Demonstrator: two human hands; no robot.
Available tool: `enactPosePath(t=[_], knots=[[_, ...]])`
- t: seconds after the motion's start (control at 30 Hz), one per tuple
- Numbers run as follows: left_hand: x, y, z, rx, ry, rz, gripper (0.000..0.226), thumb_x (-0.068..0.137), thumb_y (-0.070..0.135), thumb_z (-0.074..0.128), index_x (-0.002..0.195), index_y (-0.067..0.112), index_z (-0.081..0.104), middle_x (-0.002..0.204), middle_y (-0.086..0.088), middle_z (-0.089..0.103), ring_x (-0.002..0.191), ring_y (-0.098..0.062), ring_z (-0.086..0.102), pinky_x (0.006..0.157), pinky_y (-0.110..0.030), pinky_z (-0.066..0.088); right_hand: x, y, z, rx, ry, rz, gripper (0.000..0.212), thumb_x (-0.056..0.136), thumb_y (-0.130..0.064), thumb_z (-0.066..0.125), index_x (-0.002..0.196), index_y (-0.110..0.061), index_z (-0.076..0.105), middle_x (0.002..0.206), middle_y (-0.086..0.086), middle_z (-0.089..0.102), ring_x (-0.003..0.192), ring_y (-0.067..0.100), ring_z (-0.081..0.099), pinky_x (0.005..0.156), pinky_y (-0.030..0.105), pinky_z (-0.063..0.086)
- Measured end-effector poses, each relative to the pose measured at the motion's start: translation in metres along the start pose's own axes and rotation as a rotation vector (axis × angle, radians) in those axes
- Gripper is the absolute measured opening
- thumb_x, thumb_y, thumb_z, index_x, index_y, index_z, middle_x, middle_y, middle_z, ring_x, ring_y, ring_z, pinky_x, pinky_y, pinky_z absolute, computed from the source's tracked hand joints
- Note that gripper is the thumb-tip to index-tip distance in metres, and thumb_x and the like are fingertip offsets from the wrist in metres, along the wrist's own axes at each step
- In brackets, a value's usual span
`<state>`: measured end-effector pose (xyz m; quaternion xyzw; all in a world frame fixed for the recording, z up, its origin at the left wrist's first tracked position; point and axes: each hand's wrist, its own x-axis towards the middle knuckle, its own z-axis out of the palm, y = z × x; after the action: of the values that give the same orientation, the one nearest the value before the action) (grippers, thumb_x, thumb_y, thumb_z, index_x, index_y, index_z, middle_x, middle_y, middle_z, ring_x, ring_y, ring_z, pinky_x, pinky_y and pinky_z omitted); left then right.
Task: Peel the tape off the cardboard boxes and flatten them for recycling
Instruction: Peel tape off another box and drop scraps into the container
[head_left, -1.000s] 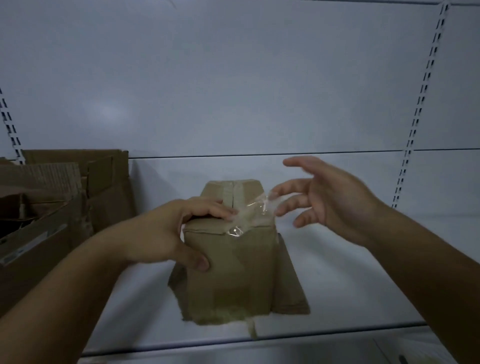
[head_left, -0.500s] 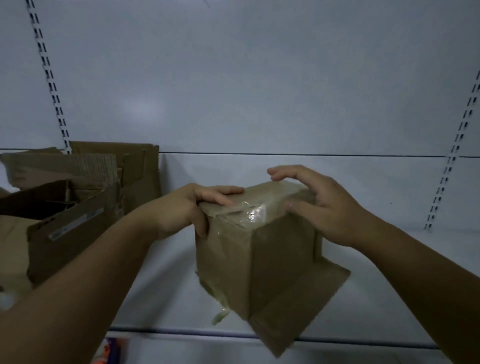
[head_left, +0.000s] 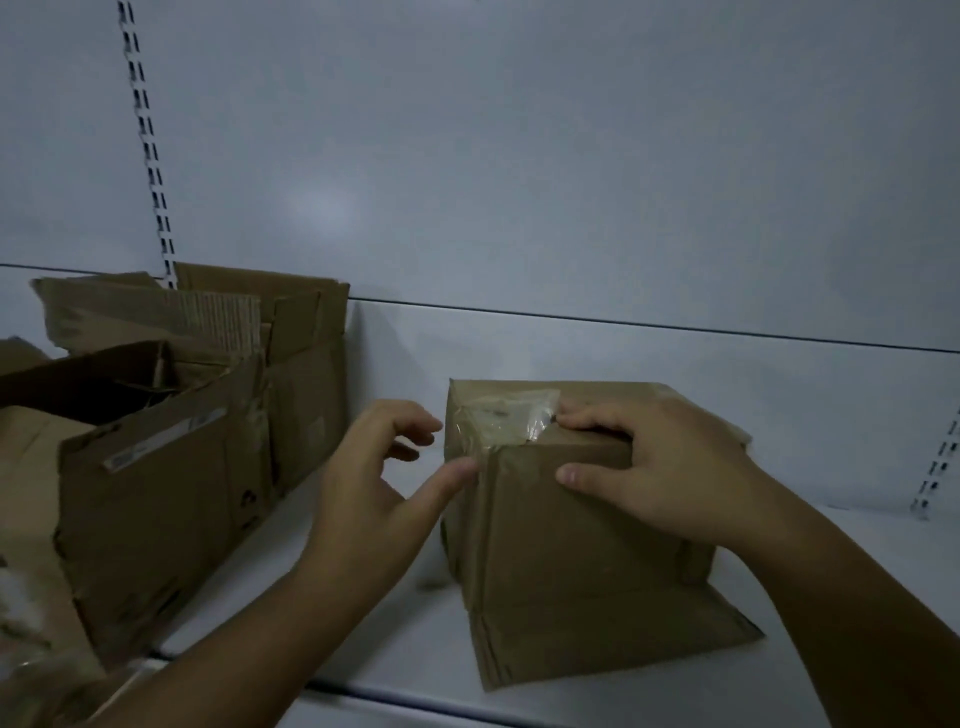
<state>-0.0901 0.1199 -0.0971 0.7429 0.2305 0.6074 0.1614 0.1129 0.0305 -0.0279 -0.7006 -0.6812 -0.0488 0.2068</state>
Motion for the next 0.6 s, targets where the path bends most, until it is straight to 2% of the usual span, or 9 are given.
enactPosePath(t=[0.1, 0.2, 0.3, 0.37, 0.43, 0.6], knots=[[-0.007, 0.000, 0.004, 0.096, -0.071, 0.115, 0.051, 0.068, 0.059, 0.067, 0.106, 0.031, 0.048, 0.111, 0.019, 0.049, 0.107, -0.006, 0.052, 0.089, -0.016, 0.043, 0.005, -0.002, 0.005, -0.062, 0.006, 0.032, 0.053, 0.080, -0.062, 0.056, 0.129, -0.047, 0.047, 0.133, -0.024, 0.050, 0.116, 0.004, 0.047, 0.084, 0.024, 0.036], [-0.003, -0.004, 0.013, 0.159, -0.096, 0.109, 0.062, 0.066, 0.062, 0.066, 0.115, 0.033, 0.042, 0.121, 0.017, 0.042, 0.117, -0.012, 0.048, 0.097, -0.026, 0.042, 0.009, -0.006, 0.010, -0.097, 0.009, 0.055, 0.055, 0.080, -0.065, 0.052, 0.131, -0.047, 0.046, 0.133, -0.020, 0.052, 0.117, 0.009, 0.049, 0.089, 0.029, 0.039], [0.006, -0.011, 0.020, 0.186, -0.098, 0.117, 0.055, 0.070, 0.057, 0.065, 0.114, 0.030, 0.047, 0.119, 0.008, 0.050, 0.113, -0.011, 0.049, 0.096, -0.025, 0.045, 0.009, -0.007, 0.012, -0.114, 0.016, 0.055, 0.056, 0.080, -0.066, 0.051, 0.132, -0.046, 0.046, 0.134, -0.019, 0.052, 0.118, 0.010, 0.049, 0.093, 0.031, 0.041], [0.008, -0.016, 0.022, 0.220, -0.070, 0.178, 0.047, 0.073, 0.053, 0.066, 0.107, 0.021, 0.057, 0.111, 0.003, 0.058, 0.105, -0.010, 0.053, 0.091, -0.020, 0.045, 0.009, -0.007, 0.012, -0.117, 0.024, 0.062, 0.056, 0.079, -0.067, 0.052, 0.131, -0.046, 0.047, 0.133, -0.020, 0.053, 0.117, 0.009, 0.050, 0.092, 0.030, 0.041], [0.010, -0.018, 0.024, 0.231, -0.016, 0.223, 0.042, 0.076, 0.047, 0.067, 0.100, 0.012, 0.064, 0.103, 0.000, 0.063, 0.098, -0.011, 0.055, 0.085, -0.021, 0.047, 0.011, -0.007, 0.012, -0.121, 0.030, 0.062, 0.056, 0.079, -0.067, 0.052, 0.131, -0.047, 0.047, 0.132, -0.020, 0.053, 0.116, 0.008, 0.050, 0.088, 0.028, 0.040], [0.016, -0.017, 0.025, 0.282, 0.073, 0.347, 0.028, 0.082, 0.034, 0.067, 0.089, 0.007, 0.066, 0.091, -0.004, 0.065, 0.087, -0.012, 0.056, 0.076, -0.025, 0.049, 0.014, -0.006, 0.014, -0.124, 0.039, 0.070, 0.056, 0.079, -0.069, 0.050, 0.130, -0.047, 0.046, 0.132, -0.021, 0.053, 0.116, 0.008, 0.050, 0.086, 0.028, 0.040]])
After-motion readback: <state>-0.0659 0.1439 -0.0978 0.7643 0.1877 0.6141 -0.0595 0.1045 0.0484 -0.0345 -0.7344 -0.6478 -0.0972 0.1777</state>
